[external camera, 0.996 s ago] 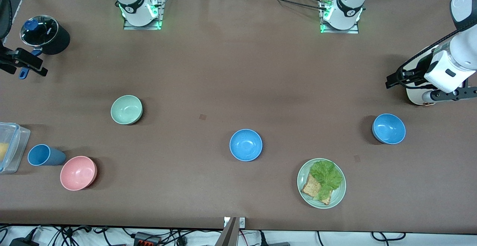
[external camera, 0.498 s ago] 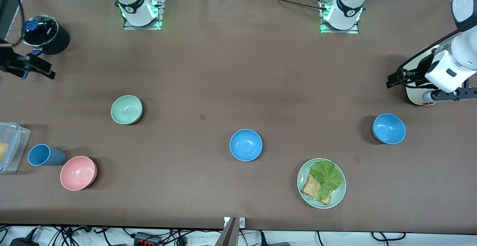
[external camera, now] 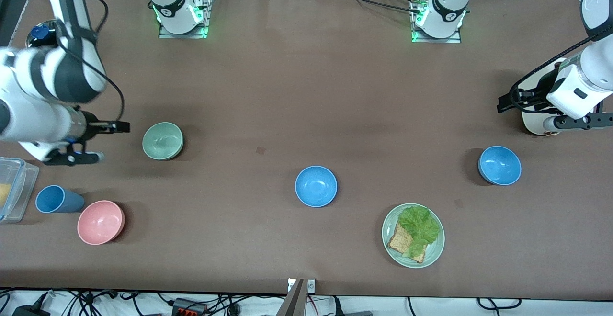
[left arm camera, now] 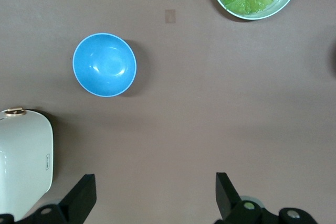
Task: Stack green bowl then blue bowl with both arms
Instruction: 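Grasp the green bowl with the right gripper while the left gripper reaches the blue bowl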
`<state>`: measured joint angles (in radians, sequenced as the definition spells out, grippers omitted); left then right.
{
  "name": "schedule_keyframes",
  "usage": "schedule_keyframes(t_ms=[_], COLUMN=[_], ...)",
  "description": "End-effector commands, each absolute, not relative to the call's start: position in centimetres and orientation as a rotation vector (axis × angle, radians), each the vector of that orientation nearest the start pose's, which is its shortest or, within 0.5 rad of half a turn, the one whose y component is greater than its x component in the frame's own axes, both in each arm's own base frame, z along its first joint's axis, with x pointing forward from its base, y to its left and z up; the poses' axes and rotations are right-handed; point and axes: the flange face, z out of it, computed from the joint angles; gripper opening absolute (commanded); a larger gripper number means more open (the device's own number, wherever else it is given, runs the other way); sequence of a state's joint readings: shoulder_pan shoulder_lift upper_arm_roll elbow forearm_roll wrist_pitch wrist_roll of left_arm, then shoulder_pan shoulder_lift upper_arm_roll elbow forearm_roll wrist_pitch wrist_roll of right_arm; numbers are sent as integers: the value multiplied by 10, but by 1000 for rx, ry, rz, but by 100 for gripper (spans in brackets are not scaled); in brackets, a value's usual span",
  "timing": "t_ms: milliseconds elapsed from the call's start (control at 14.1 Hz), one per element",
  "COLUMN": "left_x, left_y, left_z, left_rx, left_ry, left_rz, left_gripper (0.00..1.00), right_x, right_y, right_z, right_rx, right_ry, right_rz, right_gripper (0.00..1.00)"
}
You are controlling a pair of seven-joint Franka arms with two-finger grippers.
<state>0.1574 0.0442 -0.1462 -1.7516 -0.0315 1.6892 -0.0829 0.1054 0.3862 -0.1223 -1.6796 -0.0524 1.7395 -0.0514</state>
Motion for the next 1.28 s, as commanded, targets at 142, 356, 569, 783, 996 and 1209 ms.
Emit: schedule_keyframes(t_ms=[142, 356, 569, 783, 996, 1209], left_x=[582, 596, 618, 633, 647, 651], left_y=[61, 79, 123, 143, 154, 154], left_z=[489, 459, 397, 332, 293, 280], left_rx=[-3193, -3190, -3198, -3199, -3186, -3189], left_ry=[-254, -255, -165, -100, -73, -48], left_rz=[172, 164, 120, 113, 156, 169], left_gripper=[100, 100, 100, 100, 100, 100], right_x=[631, 631, 622, 616, 615, 612], right_y=[-15, -16, -20, -22, -31, -29], right_z=[288, 257, 232, 224, 216, 203], right_rx=[-3181, -3173, -3103, -3097, -3091, -3045], right_ry=[-109, -104, -16, -12, 13, 58], right_rz=[593, 604, 590, 614, 630, 649], right_gripper=[100, 100, 94, 77, 63, 60])
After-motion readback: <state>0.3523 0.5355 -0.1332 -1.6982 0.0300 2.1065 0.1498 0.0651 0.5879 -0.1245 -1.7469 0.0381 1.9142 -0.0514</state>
